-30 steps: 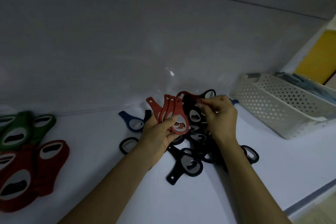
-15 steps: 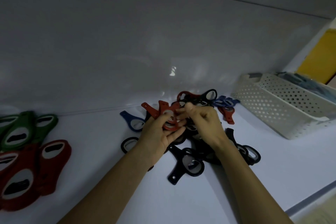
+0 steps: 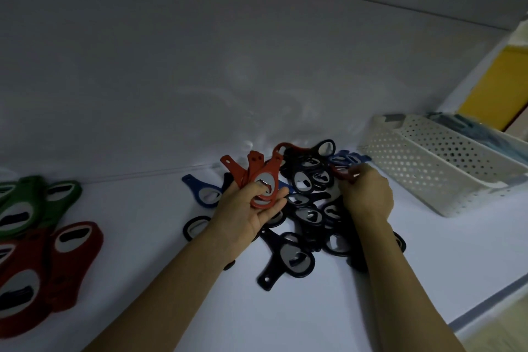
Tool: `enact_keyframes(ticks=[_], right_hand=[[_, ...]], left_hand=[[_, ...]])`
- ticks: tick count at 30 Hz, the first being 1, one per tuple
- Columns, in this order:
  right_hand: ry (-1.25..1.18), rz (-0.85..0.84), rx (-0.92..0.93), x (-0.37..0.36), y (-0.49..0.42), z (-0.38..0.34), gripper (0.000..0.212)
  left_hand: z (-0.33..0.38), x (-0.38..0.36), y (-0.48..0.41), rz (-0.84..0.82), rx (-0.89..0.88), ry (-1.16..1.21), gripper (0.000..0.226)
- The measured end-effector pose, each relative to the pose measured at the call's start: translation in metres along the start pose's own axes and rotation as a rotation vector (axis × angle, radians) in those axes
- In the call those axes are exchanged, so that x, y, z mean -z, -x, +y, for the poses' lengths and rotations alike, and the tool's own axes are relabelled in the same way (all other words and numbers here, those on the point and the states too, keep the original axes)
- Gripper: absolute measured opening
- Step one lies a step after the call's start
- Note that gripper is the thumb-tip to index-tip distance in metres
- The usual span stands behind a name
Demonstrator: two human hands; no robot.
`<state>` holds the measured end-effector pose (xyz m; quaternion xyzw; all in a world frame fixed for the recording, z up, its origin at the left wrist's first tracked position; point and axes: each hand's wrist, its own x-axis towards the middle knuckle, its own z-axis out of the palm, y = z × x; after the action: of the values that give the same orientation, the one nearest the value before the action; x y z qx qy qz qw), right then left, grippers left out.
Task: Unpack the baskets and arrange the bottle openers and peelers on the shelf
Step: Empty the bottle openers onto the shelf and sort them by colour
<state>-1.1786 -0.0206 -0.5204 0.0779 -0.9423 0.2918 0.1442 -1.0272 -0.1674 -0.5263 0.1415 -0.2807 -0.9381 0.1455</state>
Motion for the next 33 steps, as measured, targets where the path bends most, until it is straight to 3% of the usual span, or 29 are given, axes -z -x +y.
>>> enact_keyframes(ticks=[4, 7, 10, 12, 14, 16, 19, 20, 22, 24, 25, 28, 31, 33], right_hand=[[-0.172, 0.21, 0.093, 0.006, 0.01, -0.009, 0.017], [-0.579, 0.265, 0.095, 0.009, 0.017, -0.02, 0.016], [-1.173, 0.026, -0.048, 0.014, 0.018, -0.031, 0.023], [-1.343, -0.249, -0.044, 0.014, 0.02, -0.036, 0.026], [-1.242, -0.398, 0.035, 0.01, 0.025, -0.042, 0.022], [-1.067, -0.377, 0.146, 0.003, 0.033, -0.047, 0.016], [-0.922, -0.288, 0.303, -0.004, 0.039, -0.052, 0.014], [-0.798, -0.216, 0.307, -0.005, 0.037, -0.05, 0.018], [-0.308, -0.024, 0.225, -0.005, 0.023, -0.037, 0.032], [0.153, -0.035, 0.096, -0.001, 0.008, -0.018, 0.039], [0.241, -0.093, 0.05, 0.0, 0.004, -0.011, 0.036], [0.223, -0.127, 0.049, -0.002, 0.001, -0.006, 0.019], [0.161, -0.025, 0.075, -0.003, 0.002, -0.007, 0.023], [-0.097, 0.096, 0.097, 0.003, 0.005, -0.009, 0.023]], left_hand=[[0.001, 0.001, 0.0, -0.011, -0.005, 0.002, 0.032], [0.0, 0.002, 0.0, -0.022, -0.004, -0.004, 0.033], [0.0, 0.003, -0.002, -0.015, -0.012, -0.014, 0.034], [0.0, 0.003, -0.003, -0.044, -0.019, -0.043, 0.029], [0.0, 0.001, -0.001, -0.069, -0.042, -0.103, 0.033], [0.0, 0.0, -0.001, -0.091, -0.062, -0.202, 0.048], [-0.004, 0.001, -0.001, -0.083, -0.097, -0.256, 0.033], [-0.005, 0.001, -0.001, -0.055, -0.096, -0.232, 0.033], [-0.004, 0.002, -0.002, -0.026, -0.083, -0.145, 0.035], [-0.003, 0.001, -0.001, -0.028, -0.074, -0.097, 0.036], [-0.003, 0.001, -0.001, -0.031, -0.074, -0.095, 0.036], [-0.003, 0.001, 0.0, -0.033, -0.062, -0.082, 0.034], [-0.001, 0.001, 0.0, -0.037, -0.032, -0.06, 0.038], [0.0, 0.002, -0.001, -0.038, -0.015, -0.052, 0.045]])
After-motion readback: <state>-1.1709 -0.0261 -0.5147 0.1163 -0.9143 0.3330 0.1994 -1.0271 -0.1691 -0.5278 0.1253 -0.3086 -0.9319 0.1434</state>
